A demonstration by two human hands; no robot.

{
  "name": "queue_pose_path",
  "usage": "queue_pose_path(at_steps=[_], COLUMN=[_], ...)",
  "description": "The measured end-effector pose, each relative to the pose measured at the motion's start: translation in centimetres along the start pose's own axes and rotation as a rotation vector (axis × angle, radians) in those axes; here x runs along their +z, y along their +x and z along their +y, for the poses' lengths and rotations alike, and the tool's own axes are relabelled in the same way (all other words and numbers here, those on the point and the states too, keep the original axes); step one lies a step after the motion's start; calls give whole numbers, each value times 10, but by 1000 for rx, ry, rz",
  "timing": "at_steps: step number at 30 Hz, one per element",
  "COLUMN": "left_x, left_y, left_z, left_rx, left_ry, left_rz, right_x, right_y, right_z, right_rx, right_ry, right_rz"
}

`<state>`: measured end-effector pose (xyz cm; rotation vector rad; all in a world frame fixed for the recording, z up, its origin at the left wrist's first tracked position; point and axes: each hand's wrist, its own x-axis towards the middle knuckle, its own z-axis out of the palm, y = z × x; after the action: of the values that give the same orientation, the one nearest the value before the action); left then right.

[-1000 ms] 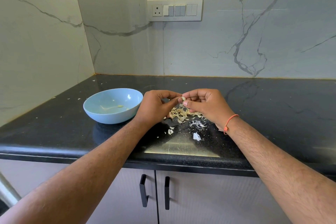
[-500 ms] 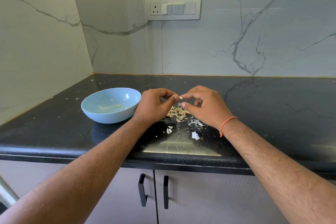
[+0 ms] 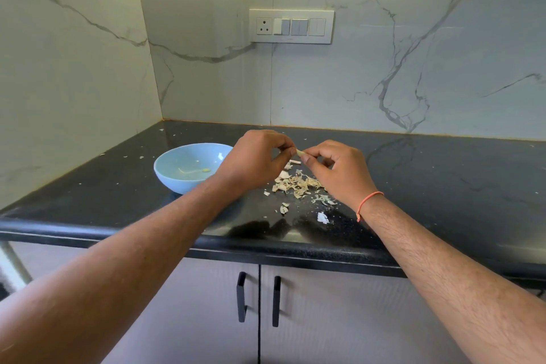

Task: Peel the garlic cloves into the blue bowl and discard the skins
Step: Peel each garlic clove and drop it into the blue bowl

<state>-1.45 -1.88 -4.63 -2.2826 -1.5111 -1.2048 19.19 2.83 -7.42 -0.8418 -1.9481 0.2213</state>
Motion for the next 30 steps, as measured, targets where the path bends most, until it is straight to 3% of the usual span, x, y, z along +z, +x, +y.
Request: queue_pose_path(at_steps=[6,15,22,26,30], left_x=[-58,-113,-107,-74,-34], left_y=[-13,-50,-62,-60,-54], left_z=[-19,-61,-17,23,34], left_rx=[-66,-289,-86,37,-79], left_ry=[140,304,245,280,365], left_rz=[-85,-248,-118,-239,-377], right_x=[31,89,44,6,-20], right_y=[17,42,31,19,10], right_z=[-44,-101,-83,-51,-19], right_rx=[-29,22,12,42,126], right_ry=[23,-128,-138,-400,-566], right_rz=[-58,-316,-315,-556,-728])
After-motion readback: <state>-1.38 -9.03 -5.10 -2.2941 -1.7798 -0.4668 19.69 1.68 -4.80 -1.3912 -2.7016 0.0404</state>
